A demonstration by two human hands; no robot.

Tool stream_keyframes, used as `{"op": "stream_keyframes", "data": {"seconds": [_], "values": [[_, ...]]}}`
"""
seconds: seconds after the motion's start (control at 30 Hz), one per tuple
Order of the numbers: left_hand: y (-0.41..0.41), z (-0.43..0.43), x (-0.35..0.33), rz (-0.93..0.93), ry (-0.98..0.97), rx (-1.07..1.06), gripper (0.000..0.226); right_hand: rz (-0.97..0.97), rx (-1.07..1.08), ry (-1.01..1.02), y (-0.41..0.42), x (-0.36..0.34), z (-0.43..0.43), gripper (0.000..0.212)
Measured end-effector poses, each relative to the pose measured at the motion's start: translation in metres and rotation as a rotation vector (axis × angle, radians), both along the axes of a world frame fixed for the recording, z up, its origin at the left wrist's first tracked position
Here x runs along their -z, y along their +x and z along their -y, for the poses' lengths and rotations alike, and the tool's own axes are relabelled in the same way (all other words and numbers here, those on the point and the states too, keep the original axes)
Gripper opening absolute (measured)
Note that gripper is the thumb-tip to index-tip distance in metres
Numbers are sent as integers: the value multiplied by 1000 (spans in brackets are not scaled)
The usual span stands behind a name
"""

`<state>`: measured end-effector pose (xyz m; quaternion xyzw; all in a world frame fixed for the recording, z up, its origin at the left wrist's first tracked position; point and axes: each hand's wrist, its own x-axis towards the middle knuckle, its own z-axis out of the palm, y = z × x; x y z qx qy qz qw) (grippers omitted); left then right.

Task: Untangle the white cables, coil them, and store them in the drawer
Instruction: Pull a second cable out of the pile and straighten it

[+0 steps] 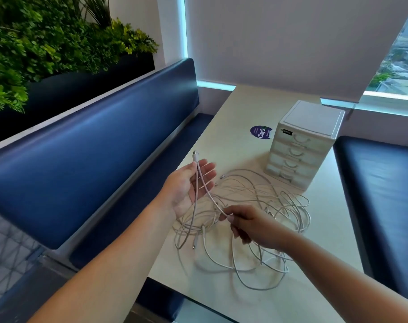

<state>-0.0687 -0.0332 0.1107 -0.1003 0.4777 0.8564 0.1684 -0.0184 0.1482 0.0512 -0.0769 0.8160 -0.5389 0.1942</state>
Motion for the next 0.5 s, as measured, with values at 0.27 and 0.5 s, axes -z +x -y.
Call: {"op": "stream_keyframes", "data": {"seconds": [0.27,0.5], "values": [[-3,-10,-2,-65,-9,-54,32,54,-104,75,2,-4,-2,19],[6,-19,-10,-182,-90,24,27,6,-24,-81,4,-15,6,9]]}}
